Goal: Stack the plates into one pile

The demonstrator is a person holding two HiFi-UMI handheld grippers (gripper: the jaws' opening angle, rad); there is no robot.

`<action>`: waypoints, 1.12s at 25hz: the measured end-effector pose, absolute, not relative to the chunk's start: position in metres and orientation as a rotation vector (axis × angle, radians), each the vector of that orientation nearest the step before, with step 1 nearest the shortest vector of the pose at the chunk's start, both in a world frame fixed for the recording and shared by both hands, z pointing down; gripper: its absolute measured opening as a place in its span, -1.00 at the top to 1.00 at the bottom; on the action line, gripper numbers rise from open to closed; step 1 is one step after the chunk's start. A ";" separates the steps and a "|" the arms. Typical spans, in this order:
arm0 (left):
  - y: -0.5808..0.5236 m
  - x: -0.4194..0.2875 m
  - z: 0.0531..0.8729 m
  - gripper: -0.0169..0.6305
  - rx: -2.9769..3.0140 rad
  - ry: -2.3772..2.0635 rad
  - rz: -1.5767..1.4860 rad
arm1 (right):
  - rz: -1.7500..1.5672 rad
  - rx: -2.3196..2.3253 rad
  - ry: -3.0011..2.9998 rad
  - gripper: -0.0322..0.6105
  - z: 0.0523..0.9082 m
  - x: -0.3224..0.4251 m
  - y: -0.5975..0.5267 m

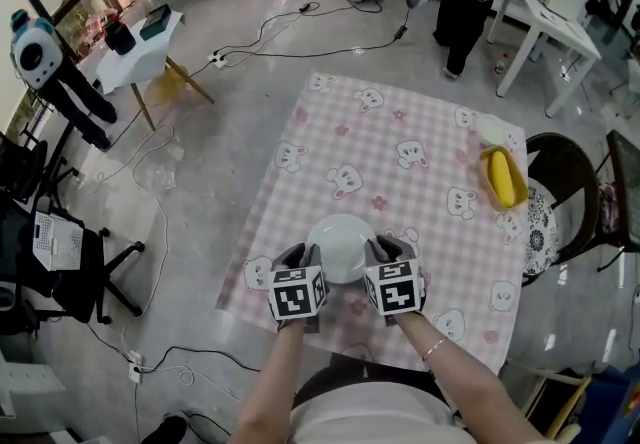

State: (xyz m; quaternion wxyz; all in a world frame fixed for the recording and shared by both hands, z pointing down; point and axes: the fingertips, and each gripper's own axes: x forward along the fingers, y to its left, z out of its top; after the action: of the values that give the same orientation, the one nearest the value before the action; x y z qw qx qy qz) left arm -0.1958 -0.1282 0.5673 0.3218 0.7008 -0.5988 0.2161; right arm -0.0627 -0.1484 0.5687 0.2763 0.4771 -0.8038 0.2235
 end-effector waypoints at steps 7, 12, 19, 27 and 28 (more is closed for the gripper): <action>-0.132 -0.202 0.555 0.63 1.858 -1.597 0.510 | 0.645 1.362 -2.195 0.65 0.560 -0.053 -0.158; -0.132 -0.207 0.542 0.64 1.895 -1.625 0.435 | 0.693 1.413 -2.267 0.66 0.539 -0.048 -0.158; -0.133 -0.210 0.505 0.72 1.985 -1.677 0.350 | 0.672 1.471 -2.383 0.71 0.498 -0.035 -0.156; -0.126 -0.224 0.449 0.86 2.114 -1.793 0.254 | 0.576 1.522 -2.512 0.87 0.443 -0.026 -0.141; -0.123 -0.226 0.443 0.87 2.127 -1.807 0.241 | 0.560 1.530 -2.525 0.89 0.437 -0.024 -0.138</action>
State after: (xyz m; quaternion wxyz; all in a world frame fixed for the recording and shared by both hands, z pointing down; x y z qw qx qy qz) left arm -0.2260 -0.1227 0.4430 0.1692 0.7483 -0.6358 0.0849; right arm -0.0244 -0.1382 0.4370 0.0683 0.5081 -0.8382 0.1860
